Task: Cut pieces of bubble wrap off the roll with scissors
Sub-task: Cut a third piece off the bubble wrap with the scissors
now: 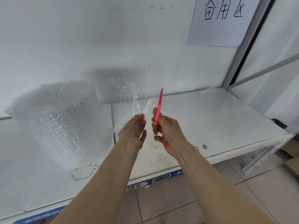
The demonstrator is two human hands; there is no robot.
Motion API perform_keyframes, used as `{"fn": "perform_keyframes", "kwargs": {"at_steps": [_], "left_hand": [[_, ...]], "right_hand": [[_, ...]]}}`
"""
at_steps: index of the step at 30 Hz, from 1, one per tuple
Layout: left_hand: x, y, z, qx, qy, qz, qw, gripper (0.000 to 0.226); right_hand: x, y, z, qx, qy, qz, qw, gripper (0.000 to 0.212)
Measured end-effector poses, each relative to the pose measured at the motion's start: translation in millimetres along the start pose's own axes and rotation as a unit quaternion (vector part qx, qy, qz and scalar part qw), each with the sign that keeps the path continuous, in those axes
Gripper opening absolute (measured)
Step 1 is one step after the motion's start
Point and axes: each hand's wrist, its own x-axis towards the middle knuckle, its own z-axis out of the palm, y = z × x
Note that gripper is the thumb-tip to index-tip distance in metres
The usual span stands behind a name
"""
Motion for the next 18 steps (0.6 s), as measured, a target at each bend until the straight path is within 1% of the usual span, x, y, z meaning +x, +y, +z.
{"fn": "perform_keyframes", "kwargs": {"at_steps": [4,6,8,10,11,13,14,15,18], "left_hand": [[-3,0,1,-0.001,0.002,0.009,1.0,0.019],[-6,0,2,-0.005,-0.013,0.018,1.0,0.03],[-9,0,3,-0.013,-0.04,0.02,0.999,0.044],[-10,0,4,-0.006,-0.068,0.013,0.998,0.053],[-10,0,4,-0.001,-0.073,0.011,0.997,0.055],[-11,-1,5,0.011,-0.064,0.01,0.998,0.054],[-12,-2,6,0.015,-0.058,0.008,0.998,0.054],[-12,-3,6,0.017,-0.054,0.005,0.998,0.055],[-9,-6,6,0.033,-0.065,0.001,0.997,0.061]], "right_hand": [[0,-3,-6,0.018,-0.004,0.004,1.0,0.039],[0,-6,-10,0.022,0.002,0.002,1.0,0.04],[2,-9,-18,0.006,0.029,-0.005,1.0,0.041],[5,-12,-30,-0.051,0.074,-0.01,0.996,0.046],[6,-12,-37,-0.087,0.096,-0.009,0.992,0.052],[9,-9,-53,-0.135,0.126,-0.006,0.983,0.068],[10,-6,-60,-0.154,0.136,-0.006,0.979,0.072],[10,-2,-68,-0.179,0.142,-0.006,0.973,0.071],[8,5,-86,-0.272,0.165,-0.006,0.948,0.054]]}}
